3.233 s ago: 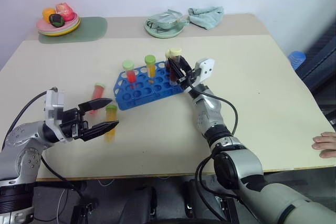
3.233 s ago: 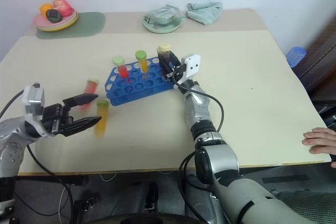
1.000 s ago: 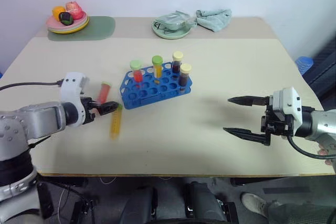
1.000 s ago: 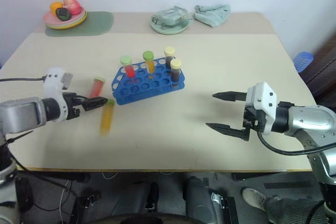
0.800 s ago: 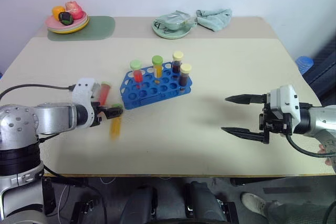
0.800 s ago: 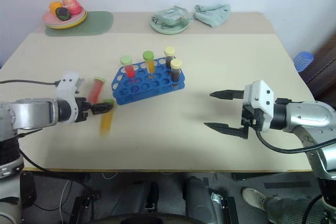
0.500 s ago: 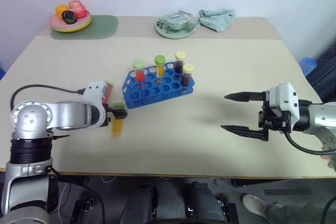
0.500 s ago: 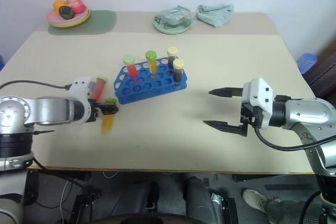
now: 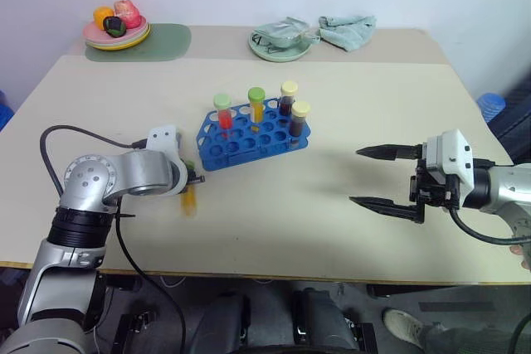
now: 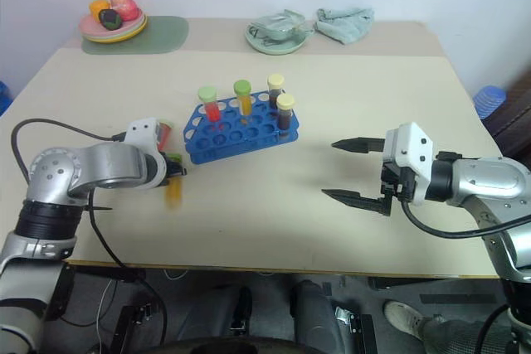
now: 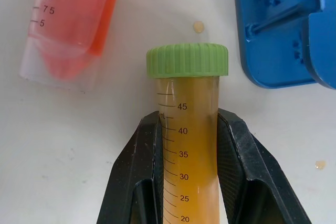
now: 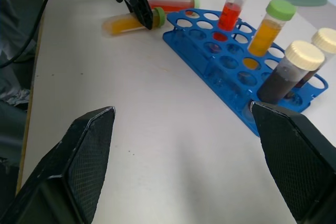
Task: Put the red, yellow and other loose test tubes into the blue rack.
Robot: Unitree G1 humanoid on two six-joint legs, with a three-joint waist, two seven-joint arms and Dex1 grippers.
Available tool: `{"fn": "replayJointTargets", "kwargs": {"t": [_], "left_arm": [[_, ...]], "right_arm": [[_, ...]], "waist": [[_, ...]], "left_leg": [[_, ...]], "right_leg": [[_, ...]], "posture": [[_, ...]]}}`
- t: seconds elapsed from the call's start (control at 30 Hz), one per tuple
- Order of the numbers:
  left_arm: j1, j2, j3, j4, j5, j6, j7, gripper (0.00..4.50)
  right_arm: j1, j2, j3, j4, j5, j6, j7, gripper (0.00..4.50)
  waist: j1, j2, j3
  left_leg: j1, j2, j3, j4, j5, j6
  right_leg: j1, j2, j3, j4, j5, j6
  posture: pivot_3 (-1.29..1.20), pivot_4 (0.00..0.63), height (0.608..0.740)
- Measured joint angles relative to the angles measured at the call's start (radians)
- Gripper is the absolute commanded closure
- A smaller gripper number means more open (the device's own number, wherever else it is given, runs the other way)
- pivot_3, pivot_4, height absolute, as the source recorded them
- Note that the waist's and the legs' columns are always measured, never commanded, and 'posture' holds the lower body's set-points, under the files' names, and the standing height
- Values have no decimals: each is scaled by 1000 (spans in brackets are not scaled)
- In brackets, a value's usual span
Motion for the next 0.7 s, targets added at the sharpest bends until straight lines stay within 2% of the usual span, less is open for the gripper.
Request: {"fn": "replayJointTargets", "kwargs": {"t": [0.1,0.17,0.23,0.3,0.37,0.47,0.5,0.57,0.63,0.7], "left_arm": [[11,55,7,-14,-2,52,-152,3767],[56,156,55,-80,0,112,-355,3767],[130,259,153,-156,41,153,-570,3767],[238,289,284,-253,158,132,-863,3767],[368,296,356,-378,352,15,-1269,3767],[450,341,372,-449,564,-109,-1592,3767],[449,332,373,-455,632,-173,-1669,3767],[399,239,349,-455,803,-356,-1758,3767],[359,180,290,-446,953,-480,-1782,3767],[316,72,226,-408,1102,-631,-1808,3767]], "right_arm": [[-2,2,-4,-2,2,3,-8,249],[-1,4,-8,-4,5,8,-11,249],[0,7,-15,-3,11,16,-16,249],[-2,11,-17,-3,18,24,-23,249],[-4,22,-18,-4,24,33,-33,249],[-5,32,-18,-6,37,45,-49,249],[-5,34,-18,-7,38,46,-57,249],[-6,46,-21,-9,40,54,-77,249],[-7,52,-23,-17,42,62,-90,249],[-3,59,-25,-23,43,67,-100,249]], "waist": [[-2,0,0],[-12,-1,1],[-21,0,1],[-23,2,0],[-23,2,0],[-17,2,1],[-12,2,1],[0,2,0],[2,1,0],[1,1,0]], "left_leg": [[0,0,0,0,0,0],[0,0,0,-1,0,-1],[0,0,0,-2,1,-1],[1,0,0,-2,1,-1],[1,0,0,-2,1,-2],[1,0,0,-2,1,-1],[1,0,0,-2,0,-1],[1,0,0,-2,-1,1],[0,0,0,-2,-2,3],[0,0,0,-2,-3,4]], "right_leg": [[0,1,0,0,0,0],[-1,2,0,0,0,0],[-2,2,1,0,0,-1],[0,2,1,-1,0,-1],[2,2,0,-2,-2,-4],[2,1,0,-2,-2,-5],[2,1,0,-2,-3,-5],[3,0,0,-4,-2,-5],[3,0,0,-5,-2,-3],[3,-1,0,-6,0,-1]], "posture": [[0,150,740],[0,150,740],[0,150,740],[0,150,740],[0,150,740],[0,150,740],[0,150,740],[0,150,740],[0,150,740],[0,150,740]]}}
